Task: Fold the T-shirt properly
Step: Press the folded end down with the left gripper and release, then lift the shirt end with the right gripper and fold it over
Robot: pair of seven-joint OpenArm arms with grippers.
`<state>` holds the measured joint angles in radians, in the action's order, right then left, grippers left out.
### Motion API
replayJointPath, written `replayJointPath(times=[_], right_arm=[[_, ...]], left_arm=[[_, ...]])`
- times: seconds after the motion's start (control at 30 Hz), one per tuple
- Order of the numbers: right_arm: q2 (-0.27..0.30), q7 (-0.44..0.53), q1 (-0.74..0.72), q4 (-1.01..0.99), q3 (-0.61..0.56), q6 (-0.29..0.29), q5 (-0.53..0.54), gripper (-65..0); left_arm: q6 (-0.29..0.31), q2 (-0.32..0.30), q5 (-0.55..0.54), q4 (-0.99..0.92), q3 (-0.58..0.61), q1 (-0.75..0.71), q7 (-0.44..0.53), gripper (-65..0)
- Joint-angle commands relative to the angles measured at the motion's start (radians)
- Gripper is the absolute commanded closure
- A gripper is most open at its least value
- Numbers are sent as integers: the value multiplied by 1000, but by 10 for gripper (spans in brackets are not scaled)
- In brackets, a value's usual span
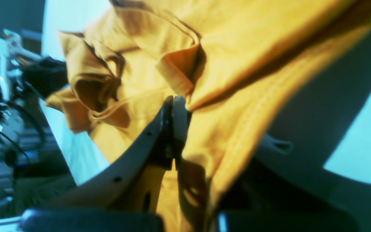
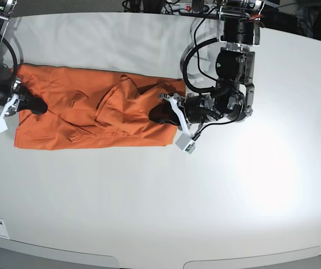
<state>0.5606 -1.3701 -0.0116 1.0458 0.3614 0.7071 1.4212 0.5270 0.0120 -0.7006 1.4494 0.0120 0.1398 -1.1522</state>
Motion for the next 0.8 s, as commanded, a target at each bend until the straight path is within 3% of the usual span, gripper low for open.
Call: replayJointPath(times=[0.0, 0.07, 0.13, 0.4, 0.53, 0.77], right_arm=[[18, -18, -5, 31, -1, -9, -15, 0], [36, -12, -5, 82, -1, -9, -66, 0], [61, 11, -4, 135, 0, -9, -130, 0], [186, 198, -5, 295, 0, -15, -390, 0], [213, 227, -4, 384, 0, -73, -498, 0], [213, 222, -2, 619, 0, -229, -671, 0]], left_arm=[[5, 5, -62, 39, 0, 32, 3, -150], [5, 5, -99, 63, 0, 56, -23, -241], [28, 4, -95, 73, 0, 77, -29, -282], [58, -31, -26, 73, -1, 87, -23, -283], [58, -74, -26, 73, -1, 85, -23, -283], [58, -153, -26, 73, -1, 85, -16, -283]])
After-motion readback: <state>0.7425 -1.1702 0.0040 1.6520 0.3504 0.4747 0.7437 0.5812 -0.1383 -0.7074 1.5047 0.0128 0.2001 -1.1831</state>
